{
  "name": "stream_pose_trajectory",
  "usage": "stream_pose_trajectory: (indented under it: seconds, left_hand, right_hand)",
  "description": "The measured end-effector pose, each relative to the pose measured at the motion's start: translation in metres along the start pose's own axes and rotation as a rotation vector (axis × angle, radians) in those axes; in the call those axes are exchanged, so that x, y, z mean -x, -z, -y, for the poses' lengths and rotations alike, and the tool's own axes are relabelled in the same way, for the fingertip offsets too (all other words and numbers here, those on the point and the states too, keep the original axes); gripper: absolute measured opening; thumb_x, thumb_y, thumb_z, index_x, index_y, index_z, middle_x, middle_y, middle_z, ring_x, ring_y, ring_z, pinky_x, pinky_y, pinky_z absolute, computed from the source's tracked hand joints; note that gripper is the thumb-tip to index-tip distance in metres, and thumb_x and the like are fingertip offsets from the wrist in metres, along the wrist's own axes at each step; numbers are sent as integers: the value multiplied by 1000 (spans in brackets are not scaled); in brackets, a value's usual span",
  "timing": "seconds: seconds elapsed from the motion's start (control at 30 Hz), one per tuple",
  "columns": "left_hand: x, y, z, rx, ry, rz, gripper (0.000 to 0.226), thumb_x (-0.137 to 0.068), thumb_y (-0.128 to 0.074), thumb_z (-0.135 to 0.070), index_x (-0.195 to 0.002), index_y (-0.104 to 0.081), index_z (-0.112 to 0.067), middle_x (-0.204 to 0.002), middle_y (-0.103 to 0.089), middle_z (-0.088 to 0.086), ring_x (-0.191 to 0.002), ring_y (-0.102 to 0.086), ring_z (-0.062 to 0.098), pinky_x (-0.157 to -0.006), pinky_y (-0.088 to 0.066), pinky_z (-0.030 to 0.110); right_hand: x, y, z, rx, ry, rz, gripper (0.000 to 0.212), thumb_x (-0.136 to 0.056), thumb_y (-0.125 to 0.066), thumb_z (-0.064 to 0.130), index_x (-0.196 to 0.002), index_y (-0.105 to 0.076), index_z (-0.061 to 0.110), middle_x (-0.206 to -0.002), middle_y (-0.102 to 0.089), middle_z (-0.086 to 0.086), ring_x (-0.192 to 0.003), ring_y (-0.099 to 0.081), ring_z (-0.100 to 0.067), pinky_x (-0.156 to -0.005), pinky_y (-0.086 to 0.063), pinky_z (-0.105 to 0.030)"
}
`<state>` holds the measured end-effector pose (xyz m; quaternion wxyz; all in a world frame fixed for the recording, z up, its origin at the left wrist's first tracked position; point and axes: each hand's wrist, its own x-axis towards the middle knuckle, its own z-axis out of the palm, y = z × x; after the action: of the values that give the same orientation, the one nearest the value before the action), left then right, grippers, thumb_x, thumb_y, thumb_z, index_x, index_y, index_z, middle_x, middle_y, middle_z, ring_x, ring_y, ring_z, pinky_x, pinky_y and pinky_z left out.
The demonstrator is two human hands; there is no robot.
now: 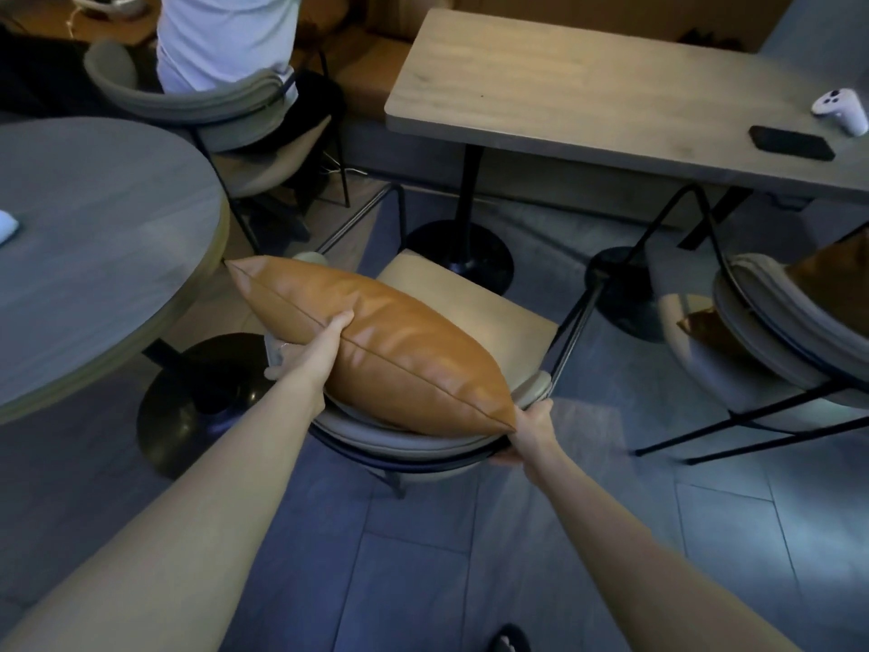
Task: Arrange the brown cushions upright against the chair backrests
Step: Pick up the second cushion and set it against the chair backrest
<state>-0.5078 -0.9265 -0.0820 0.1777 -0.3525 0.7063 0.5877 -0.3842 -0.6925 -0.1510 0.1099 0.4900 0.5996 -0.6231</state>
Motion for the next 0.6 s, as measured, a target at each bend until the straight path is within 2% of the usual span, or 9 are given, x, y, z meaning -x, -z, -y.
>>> stream_pose_trajectory:
  seconds: [0.07, 0.1, 0.17, 0.27, 0.3, 0.37, 0.5, 0.53, 0.6]
  left_hand:
    - [-2, -13, -7, 24, 31, 54, 158, -30, -82, -80, -161, -15, -23, -156, -36, 10, -133, -44, 32, -109, -41, 50]
    - [-4, -19, -11, 36, 30, 70, 158, -31, -82, -79, -162, -13, -24, -155, -38, 10, -133, -44, 33, -110, -41, 53]
    - [-3, -29, -19, 64, 39, 87, 151, -39, -83, -74, -161, -7, -29, -156, -37, 11, -135, -43, 38, -108, -38, 63]
    - [-5, -43, -25, 76, 59, 138, 137, -55, -85, -68, -160, -4, -35, -158, -36, 12, -135, -42, 45, -100, -37, 76]
    - [-6, -49, -26, 78, 51, 147, 135, -58, -86, -66, -160, -4, -34, -157, -36, 12, -134, -43, 46, -98, -40, 76]
    - [-7, -62, -28, 75, 38, 159, 137, -56, -87, -67, -160, -5, -34, -157, -37, 12, -133, -45, 46, -95, -43, 75]
    - [-9, -90, -34, 69, 42, 188, 133, -57, -86, -69, -160, -8, -36, -160, -35, 10, -136, -42, 46, -96, -41, 78]
    - [-10, -98, -37, 74, 41, 195, 129, -62, -85, -66, -161, -8, -34, -161, -33, 10, -138, -40, 45, -98, -39, 78]
    - [-10, -112, -45, 93, 45, 196, 118, -71, -82, -61, -160, -11, -30, -161, -33, 10, -140, -38, 45, -101, -36, 77]
  right_hand:
    - [-16, 15, 17, 5, -3, 12, 85, -89, -71, 47, -146, -21, 10, -144, -46, -16, -112, -62, -45, -33, -55, -42]
    - [-23, 21, 27, 29, 10, 13, 85, -89, -71, 46, -147, -20, 10, -143, -46, -17, -109, -64, -45, -33, -54, -41]
    - [-37, 34, 46, 93, 64, 18, 104, -77, -78, 49, -152, -15, 13, -142, -47, -18, -98, -68, -45, -35, -55, -40]
    - [-63, 55, 69, 172, 96, 34, 119, -50, -72, 61, -150, -25, 17, -133, -56, -22, -73, -74, -46, -47, -60, -49]
    - [-76, 62, 75, 189, 103, 35, 115, -50, -71, 62, -146, -30, 16, -128, -59, -24, -68, -74, -46, -51, -61, -53]
    - [-85, 74, 91, 201, 127, 32, 93, -59, -71, 56, -136, -41, 14, -118, -64, -24, -65, -75, -43, -56, -62, -57]
    - [-101, 92, 118, 204, 157, 26, 46, -89, -67, 39, -125, -47, 17, -105, -66, -21, -74, -74, -43, -59, -63, -54]
    - [-106, 95, 123, 193, 150, 13, 44, -89, -65, 39, -124, -49, 17, -105, -66, -23, -78, -73, -44, -63, -63, -58]
    - [-117, 97, 133, 148, 149, -8, 56, -78, -64, 46, -125, -52, 17, -107, -67, -24, -83, -72, -44, -64, -62, -60]
